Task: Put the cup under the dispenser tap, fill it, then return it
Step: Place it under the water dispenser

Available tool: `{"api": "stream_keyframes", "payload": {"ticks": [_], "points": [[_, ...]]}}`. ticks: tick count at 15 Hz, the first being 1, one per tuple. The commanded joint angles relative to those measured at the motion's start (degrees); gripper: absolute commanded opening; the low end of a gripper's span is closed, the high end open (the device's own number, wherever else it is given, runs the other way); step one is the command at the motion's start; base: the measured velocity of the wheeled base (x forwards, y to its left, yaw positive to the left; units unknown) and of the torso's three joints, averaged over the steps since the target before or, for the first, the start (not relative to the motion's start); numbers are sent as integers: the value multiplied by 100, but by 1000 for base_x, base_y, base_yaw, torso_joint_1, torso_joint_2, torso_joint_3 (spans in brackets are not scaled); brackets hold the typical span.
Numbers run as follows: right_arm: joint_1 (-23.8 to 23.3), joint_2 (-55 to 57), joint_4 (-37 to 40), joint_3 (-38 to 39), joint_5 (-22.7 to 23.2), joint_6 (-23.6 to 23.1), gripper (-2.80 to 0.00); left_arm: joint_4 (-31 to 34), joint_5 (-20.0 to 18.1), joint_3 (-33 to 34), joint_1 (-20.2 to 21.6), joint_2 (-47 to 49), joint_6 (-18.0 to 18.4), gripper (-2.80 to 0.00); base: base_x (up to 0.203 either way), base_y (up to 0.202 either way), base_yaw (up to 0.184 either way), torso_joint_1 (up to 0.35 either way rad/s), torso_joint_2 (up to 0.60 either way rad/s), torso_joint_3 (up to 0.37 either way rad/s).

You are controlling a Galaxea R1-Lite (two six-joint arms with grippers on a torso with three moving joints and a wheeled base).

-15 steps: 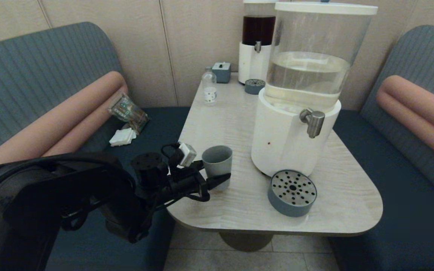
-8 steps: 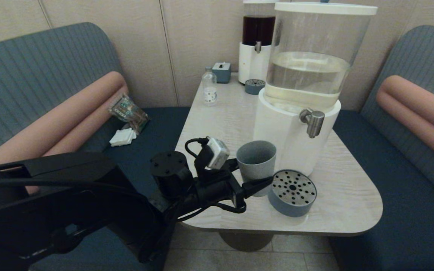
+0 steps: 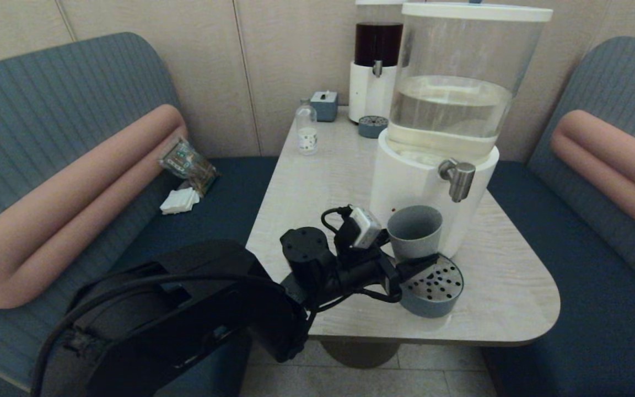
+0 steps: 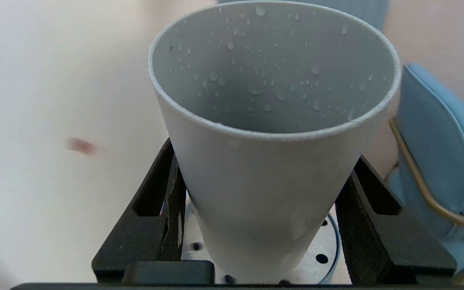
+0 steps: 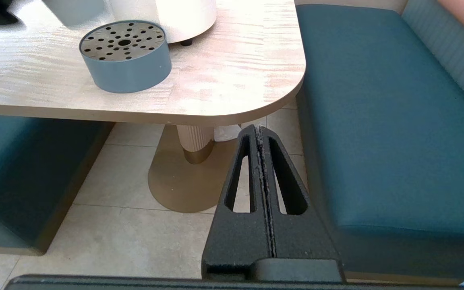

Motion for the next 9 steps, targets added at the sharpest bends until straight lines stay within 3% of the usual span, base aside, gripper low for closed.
{"api": "stream_keyframes", "payload": {"ticks": [1, 5, 9], "points": [[0, -1, -2, 0, -2, -2, -280, 58, -24, -333, -71, 459, 7, -280, 0, 0, 0, 0, 0, 0], [0, -9, -2, 9, -11, 7, -280, 256, -49, -1073, -87, 772, 11, -280, 0, 0, 0, 0, 0, 0], [0, -9, -2, 5, -17, 7, -280, 440, -41, -1364, -81, 925, 18, -280, 0, 0, 0, 0, 0, 0]]}}
